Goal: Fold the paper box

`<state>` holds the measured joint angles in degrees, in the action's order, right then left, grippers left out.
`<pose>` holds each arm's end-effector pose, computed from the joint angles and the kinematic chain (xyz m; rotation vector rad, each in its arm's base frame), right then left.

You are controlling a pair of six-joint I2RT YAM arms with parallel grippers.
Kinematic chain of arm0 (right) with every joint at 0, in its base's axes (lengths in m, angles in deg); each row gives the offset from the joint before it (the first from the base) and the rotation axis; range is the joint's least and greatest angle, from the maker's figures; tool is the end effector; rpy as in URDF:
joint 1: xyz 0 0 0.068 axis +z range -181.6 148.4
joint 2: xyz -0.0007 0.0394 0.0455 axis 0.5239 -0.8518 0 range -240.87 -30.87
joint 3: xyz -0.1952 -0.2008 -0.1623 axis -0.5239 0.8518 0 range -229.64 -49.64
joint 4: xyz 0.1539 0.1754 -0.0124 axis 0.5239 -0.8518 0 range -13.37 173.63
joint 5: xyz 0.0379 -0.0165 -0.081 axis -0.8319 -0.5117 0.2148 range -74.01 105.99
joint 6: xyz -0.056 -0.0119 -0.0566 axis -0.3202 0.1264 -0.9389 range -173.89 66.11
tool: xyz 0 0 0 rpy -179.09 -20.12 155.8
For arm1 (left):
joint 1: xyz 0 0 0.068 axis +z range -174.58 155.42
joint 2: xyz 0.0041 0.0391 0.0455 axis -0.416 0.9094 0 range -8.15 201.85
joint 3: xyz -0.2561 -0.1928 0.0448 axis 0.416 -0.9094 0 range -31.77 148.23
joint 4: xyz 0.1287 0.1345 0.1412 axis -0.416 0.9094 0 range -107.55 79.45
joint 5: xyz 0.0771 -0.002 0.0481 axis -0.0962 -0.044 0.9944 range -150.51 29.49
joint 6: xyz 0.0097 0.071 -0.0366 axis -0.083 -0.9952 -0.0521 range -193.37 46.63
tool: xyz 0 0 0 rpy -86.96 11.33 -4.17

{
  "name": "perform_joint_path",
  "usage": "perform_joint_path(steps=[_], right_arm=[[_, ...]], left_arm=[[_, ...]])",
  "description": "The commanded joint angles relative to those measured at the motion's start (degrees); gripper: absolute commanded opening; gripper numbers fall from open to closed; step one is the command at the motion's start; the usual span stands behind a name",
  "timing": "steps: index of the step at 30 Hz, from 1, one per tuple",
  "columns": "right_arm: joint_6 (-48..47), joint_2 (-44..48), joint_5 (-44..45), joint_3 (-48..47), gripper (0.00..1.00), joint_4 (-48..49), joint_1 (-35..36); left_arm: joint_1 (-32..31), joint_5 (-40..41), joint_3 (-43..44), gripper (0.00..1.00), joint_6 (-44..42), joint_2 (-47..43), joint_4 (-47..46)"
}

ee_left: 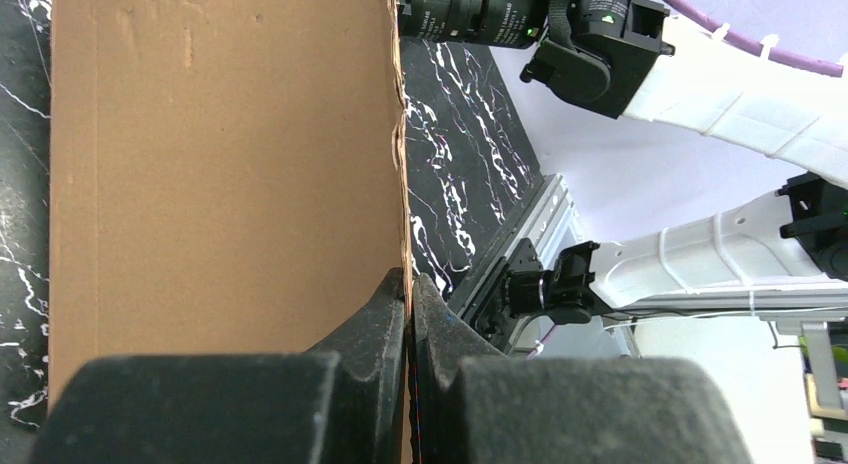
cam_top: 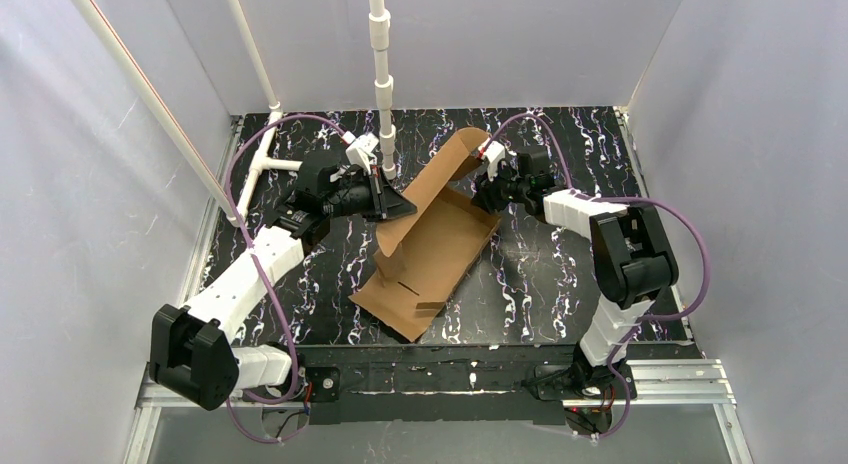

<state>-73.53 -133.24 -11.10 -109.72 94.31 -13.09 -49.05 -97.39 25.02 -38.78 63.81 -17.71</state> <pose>0.3721 0.1580 0.2508 -0.9417 1.8691 0.4881 0.2289 -0.1501 0.3824 0.3204 1.9590 -1.2849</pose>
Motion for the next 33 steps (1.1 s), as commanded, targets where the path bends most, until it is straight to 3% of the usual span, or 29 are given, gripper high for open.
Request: perform_joint_path(steps=[1,7,10,20,24,31,33], right_arm=[[-0.4,-1.62,1.41,0.73,0.41,2.08,0.13],[0.06,-0.32,1.98,1.46,0.16,1.97,0.06],[-0.2,0.56,2.04,2.19,0.1,1.63,-0.04],[1.67,4.62,-0.88,5.32,0.01,1.63,-4.32],[1.43,5.48,-2.28,5.5,0.01,0.41,-5.09],[1.4,6.76,-1.15,5.99,0.01,-1.27,-5.56],[1.9,7.59,0.15,6.8,0.01,-0.77,-5.81]], left_arm=[[-0.05,-0.92,-0.73,0.0,1.59,-2.34,-2.82],[-0.05,0.7,-1.16,0.0,1.87,-2.89,-2.78],[-0.05,1.72,-1.3,0.0,1.52,-3.5,-2.38],[0.59,5.95,-1.72,0.29,0.13,-6.7,-0.18],[1.78,7.26,-1.65,0.47,-0.49,-8.7,2.57],[7.39,12.62,-1.55,0.96,-4.0,-14.76,10.75],[9.64,13.49,-3.06,0.98,-4.31,-17.4,12.05]])
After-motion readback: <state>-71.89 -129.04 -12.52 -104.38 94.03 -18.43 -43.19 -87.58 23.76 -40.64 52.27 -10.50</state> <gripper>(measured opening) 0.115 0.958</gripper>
